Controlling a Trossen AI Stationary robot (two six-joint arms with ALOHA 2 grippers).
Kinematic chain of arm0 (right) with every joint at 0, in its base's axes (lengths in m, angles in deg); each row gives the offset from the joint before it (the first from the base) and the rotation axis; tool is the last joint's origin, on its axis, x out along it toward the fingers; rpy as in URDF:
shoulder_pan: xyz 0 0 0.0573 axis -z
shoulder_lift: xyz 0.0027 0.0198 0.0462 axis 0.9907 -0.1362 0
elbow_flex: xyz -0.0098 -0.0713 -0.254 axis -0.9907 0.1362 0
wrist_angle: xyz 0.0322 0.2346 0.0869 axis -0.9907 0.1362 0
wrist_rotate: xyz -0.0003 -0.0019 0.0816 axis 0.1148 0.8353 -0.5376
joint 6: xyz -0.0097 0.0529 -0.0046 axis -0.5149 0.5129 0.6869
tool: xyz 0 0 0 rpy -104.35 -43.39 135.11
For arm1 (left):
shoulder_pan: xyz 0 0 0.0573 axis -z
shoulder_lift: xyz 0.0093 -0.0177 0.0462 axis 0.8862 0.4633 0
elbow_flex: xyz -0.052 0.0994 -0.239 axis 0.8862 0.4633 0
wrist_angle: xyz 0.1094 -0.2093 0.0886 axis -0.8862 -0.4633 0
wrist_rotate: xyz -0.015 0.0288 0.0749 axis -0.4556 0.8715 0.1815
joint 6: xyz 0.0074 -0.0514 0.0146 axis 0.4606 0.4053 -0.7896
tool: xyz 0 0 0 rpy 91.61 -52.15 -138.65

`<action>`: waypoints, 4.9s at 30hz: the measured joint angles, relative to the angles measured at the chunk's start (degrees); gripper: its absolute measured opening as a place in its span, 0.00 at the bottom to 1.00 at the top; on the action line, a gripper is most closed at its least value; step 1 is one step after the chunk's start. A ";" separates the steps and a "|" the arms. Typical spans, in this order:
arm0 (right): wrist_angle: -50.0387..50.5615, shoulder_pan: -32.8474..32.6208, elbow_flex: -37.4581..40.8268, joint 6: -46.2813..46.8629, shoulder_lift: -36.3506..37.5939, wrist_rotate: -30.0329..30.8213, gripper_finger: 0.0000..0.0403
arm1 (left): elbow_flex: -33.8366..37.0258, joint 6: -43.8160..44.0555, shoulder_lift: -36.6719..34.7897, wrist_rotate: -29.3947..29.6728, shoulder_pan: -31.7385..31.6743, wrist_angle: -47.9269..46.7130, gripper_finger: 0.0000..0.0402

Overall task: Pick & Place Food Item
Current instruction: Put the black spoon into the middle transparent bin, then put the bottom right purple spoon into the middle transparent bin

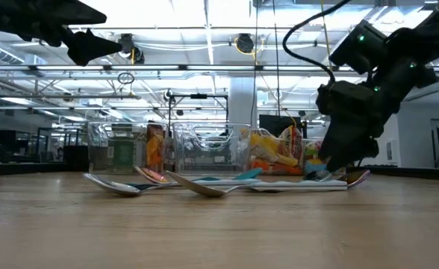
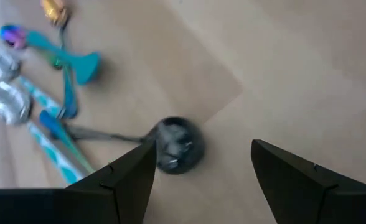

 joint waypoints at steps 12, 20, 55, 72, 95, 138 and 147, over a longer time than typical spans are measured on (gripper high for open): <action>-9.40 1.03 0.02 -0.91 -7.92 -7.47 0.58 | 0.00 0.22 0.00 0.02 -0.01 0.04 0.93; -9.37 1.39 0.02 -2.93 -7.92 -7.51 0.32 | 0.00 0.44 0.00 0.00 -0.02 0.02 0.93; -12.37 3.92 0.02 -23.95 9.71 13.10 0.00 | 0.00 0.43 0.00 -0.07 -0.01 0.04 0.91; -1.96 12.81 -27.13 -45.36 2.59 9.99 0.00 | 0.00 0.35 0.00 -0.07 0.00 0.04 0.91; 5.65 19.33 -45.46 -67.29 -26.82 1.43 0.00 | 0.00 0.39 0.01 -0.04 0.00 0.04 0.91; 38.43 -10.14 -43.15 -35.97 -2.79 10.11 0.56 | 0.00 0.39 0.00 -0.04 -0.02 0.04 0.91; 35.74 -15.92 -22.59 -8.83 6.82 7.51 0.56 | 0.00 0.39 0.01 -0.04 -0.01 0.02 0.91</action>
